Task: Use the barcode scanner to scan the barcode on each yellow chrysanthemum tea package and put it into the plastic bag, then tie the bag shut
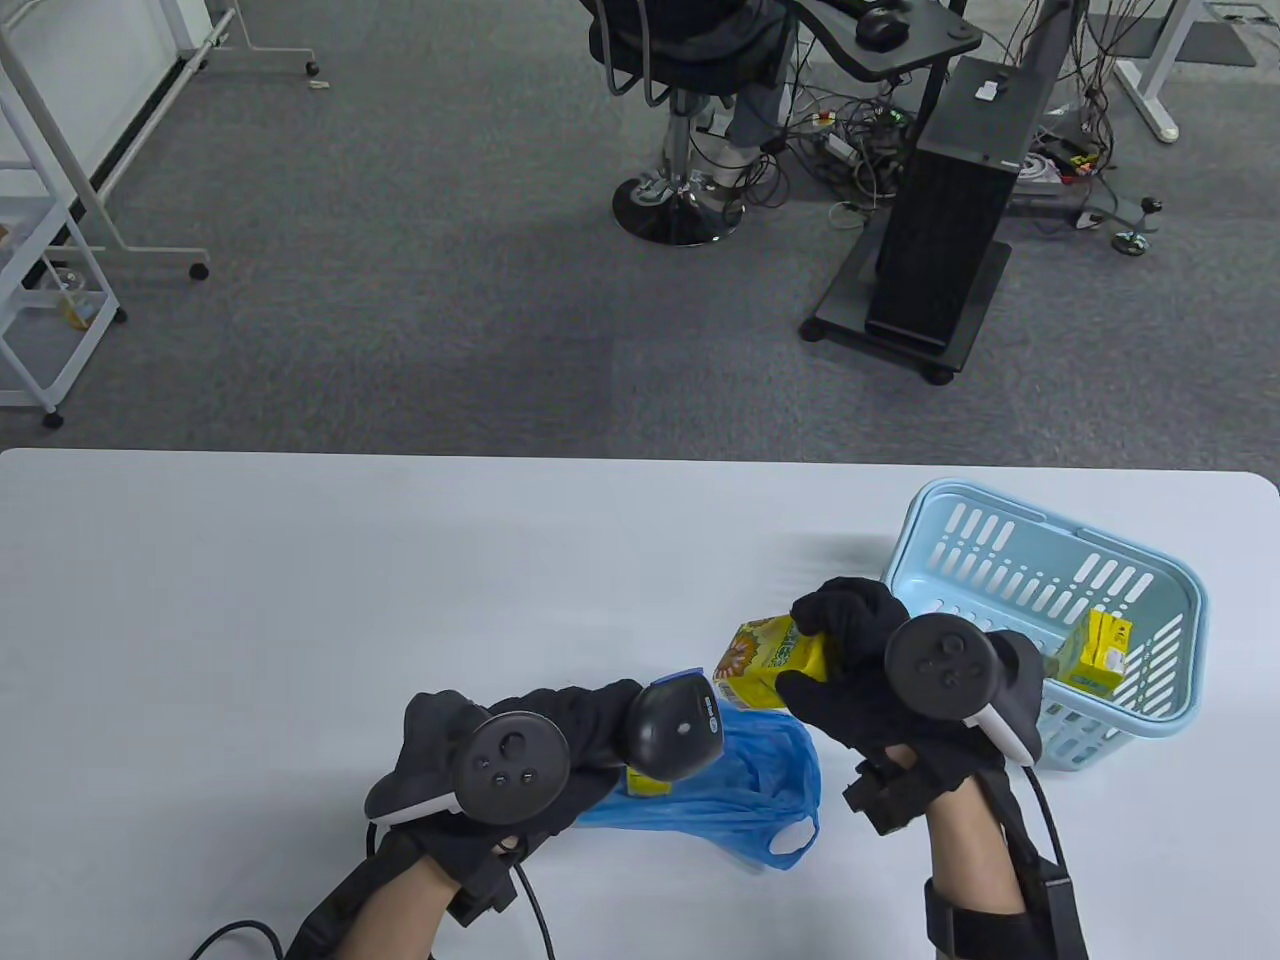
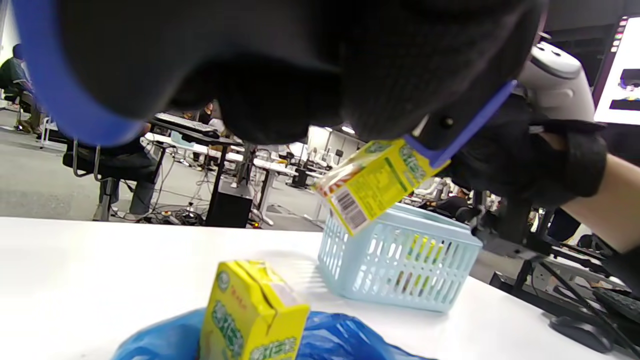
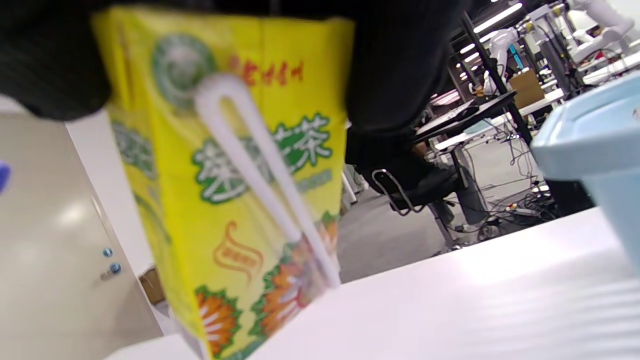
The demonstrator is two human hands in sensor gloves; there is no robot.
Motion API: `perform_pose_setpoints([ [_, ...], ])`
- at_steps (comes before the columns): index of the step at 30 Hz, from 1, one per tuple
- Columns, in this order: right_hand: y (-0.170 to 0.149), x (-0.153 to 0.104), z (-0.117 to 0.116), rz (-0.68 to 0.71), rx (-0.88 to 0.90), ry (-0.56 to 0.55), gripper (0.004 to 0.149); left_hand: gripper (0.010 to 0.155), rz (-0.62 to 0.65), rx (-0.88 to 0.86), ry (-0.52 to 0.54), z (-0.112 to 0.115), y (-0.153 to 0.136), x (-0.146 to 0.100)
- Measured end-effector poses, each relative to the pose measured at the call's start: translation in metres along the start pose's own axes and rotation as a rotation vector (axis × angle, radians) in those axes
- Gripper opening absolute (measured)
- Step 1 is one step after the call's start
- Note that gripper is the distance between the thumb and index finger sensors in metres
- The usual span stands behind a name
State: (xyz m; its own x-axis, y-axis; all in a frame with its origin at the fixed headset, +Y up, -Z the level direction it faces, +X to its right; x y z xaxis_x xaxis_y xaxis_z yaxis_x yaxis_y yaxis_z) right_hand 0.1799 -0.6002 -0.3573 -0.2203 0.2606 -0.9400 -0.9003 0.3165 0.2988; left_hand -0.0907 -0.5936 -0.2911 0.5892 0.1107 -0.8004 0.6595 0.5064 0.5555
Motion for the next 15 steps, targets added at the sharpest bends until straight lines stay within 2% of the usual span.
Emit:
perform_pose_setpoints([
  [4, -0.009, -0.008, -0.011, -0.024, 0.102, -0.053, 0.075, 0.062, -0.031, 0.026, 0.000, 0.005, -0.006, 0.002],
  [9, -0.016, -0.012, -0.010, -0.054, 0.004, -0.102, 0.075, 0.059, -0.049, 0.076, -0.020, 0.013, -0.009, 0.006],
  [15, -0.031, -0.013, -0.015, -0.102, 0.150, -0.098, 0.075, 0.060, -0.049, 0.127, -0.032, 0.028, -0.007, 0.013],
])
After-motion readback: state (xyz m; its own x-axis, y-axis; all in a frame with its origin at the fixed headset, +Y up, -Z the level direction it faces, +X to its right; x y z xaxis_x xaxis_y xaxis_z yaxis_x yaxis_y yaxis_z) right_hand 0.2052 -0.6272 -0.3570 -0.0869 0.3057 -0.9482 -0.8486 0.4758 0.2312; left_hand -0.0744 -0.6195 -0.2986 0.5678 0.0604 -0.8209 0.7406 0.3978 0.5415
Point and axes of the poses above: the tracker on the back of each hand, its own y axis roughly to the thumb side, its own x axis roughly from the wrist to the fingertips, z = x × y, the point moved 5 cm from there along x, roughly from the wrist to the fingertips, and after that the axes turned 15 degrees about -x, right-handed, at the moved point
